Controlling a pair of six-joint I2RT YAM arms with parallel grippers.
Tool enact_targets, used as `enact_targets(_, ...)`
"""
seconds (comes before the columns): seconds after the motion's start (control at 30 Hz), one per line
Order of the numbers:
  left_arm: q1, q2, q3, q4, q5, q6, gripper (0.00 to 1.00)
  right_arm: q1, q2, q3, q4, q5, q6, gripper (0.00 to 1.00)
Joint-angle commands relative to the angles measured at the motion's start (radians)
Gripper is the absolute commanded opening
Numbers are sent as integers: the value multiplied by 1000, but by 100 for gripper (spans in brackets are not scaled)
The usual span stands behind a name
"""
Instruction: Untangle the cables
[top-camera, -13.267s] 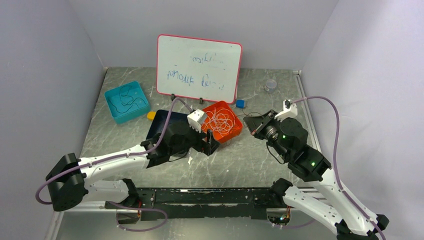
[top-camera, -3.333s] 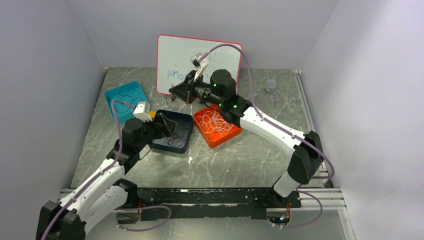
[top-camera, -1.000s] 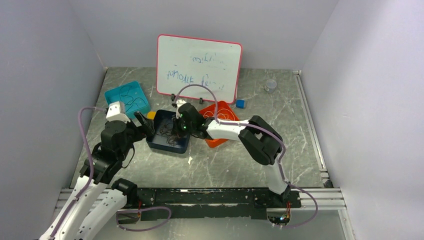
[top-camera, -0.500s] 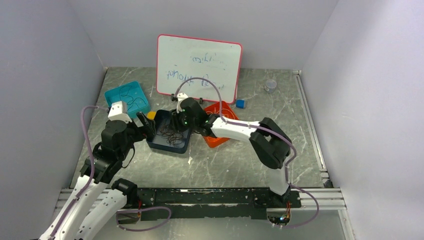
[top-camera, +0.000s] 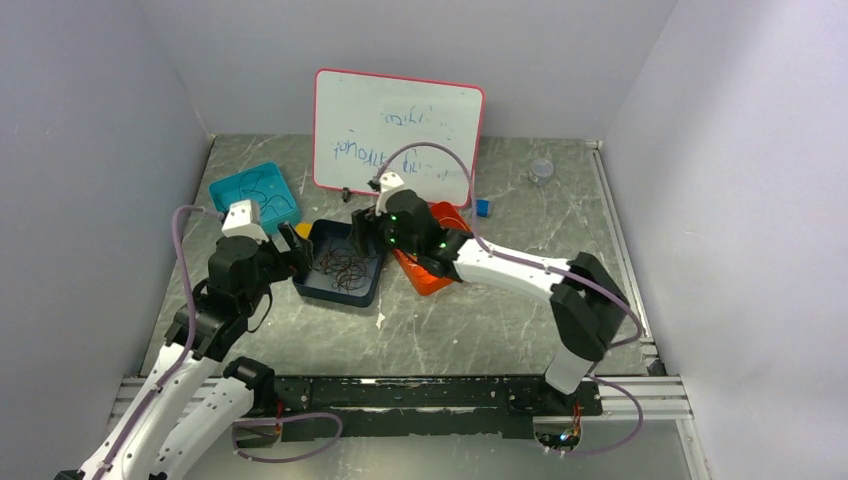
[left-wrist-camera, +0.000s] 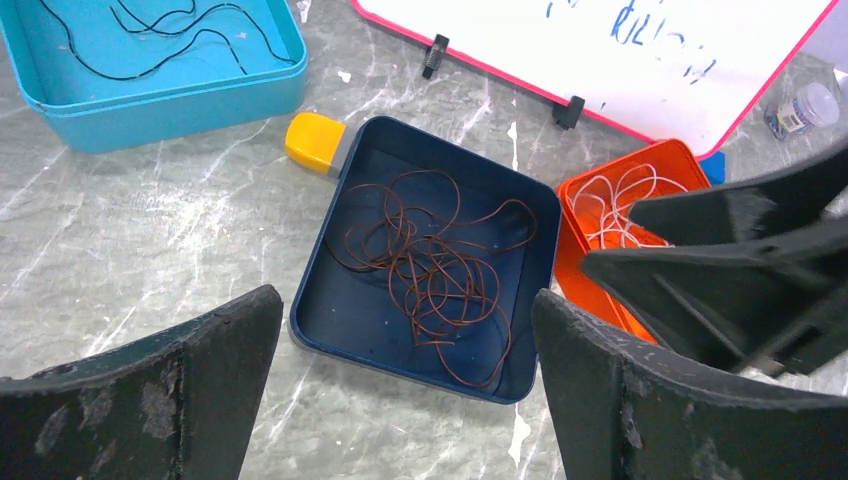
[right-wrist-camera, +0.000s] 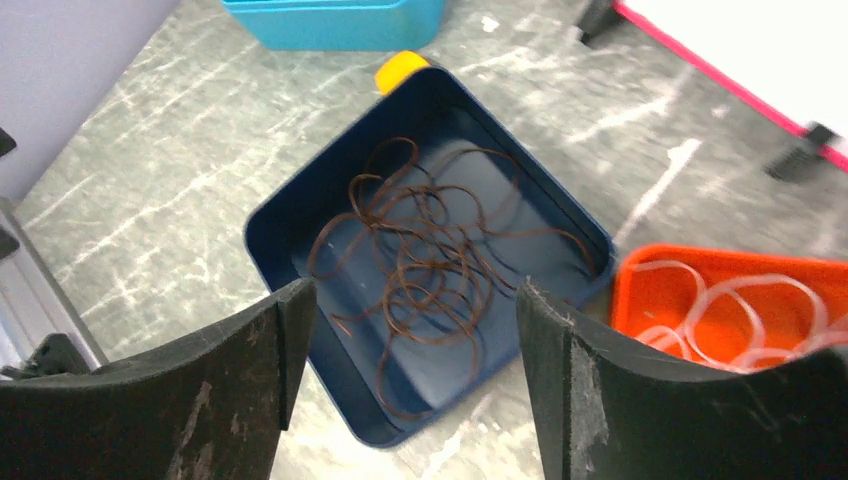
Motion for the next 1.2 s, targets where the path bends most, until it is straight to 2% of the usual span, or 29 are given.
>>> enact_targets(0.0,5,18,17,54,26,30,99,-37,-132,-102,22,94,16,84)
enact_targets(0.07,5,30,17,69,28,37,99,-83,-188,-188,41,98,66,98)
enact_targets(0.1,5,35,21,76,28,42,99,-116,-218,-220,52,84,99,100)
enact_targets(0.23,5,57,31,84,19,53,100,-301,-378,-429,96,79,221,100)
enact_targets(0.33,5,56,38,75,14,60,99,-378,-531,-525,48,193,220,100)
enact_targets(0.5,5,13,45,27,-36,86,99,-424,-836,-621,-95,422,150,100)
enact_targets(0.57,5,-9,56,-3,-53,102,99,-425,-967,-628,-175,479,113,100)
enact_targets(0.67,5,-48,73,-50,-77,117,99,-425,-1077,-598,-301,534,80,100)
enact_targets(0.9,5,-131,116,-104,-96,121,100,-425,-1120,-440,-566,597,70,100)
enact_targets(1.17,5,-167,126,-157,-163,81,99,-426,-1144,-450,-580,517,-4,100)
